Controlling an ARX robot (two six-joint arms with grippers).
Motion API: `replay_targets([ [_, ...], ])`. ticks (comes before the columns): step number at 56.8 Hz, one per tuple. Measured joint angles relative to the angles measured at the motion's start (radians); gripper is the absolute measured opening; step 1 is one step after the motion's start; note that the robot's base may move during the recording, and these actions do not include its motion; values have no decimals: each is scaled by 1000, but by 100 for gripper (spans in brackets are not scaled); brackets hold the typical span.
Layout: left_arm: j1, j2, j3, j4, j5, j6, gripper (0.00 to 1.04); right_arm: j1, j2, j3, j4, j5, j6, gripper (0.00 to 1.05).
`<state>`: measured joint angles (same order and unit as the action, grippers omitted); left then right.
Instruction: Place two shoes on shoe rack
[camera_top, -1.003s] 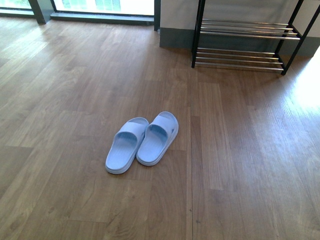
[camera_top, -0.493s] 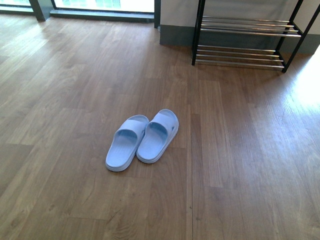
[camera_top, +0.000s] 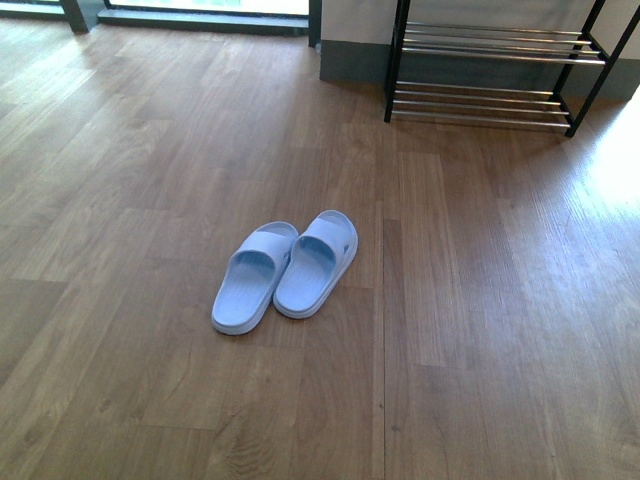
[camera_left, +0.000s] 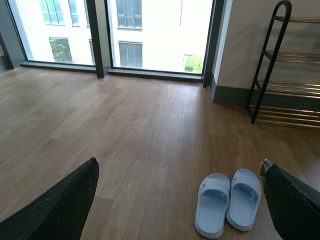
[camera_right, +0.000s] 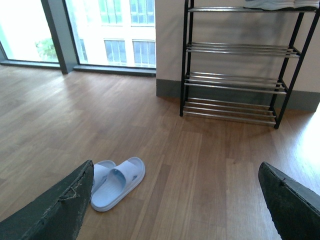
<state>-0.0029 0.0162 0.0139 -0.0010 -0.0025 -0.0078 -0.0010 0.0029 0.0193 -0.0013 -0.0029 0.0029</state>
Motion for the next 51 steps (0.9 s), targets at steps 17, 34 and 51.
replay_targets([
  [17,0,0,0,0,0,0,95,0,0,0,0,0,0,95],
  [34,0,0,0,0,0,0,95,0,0,0,0,0,0,95],
  [51,0,0,0,0,3,0,95,0,0,0,0,6,0,95],
])
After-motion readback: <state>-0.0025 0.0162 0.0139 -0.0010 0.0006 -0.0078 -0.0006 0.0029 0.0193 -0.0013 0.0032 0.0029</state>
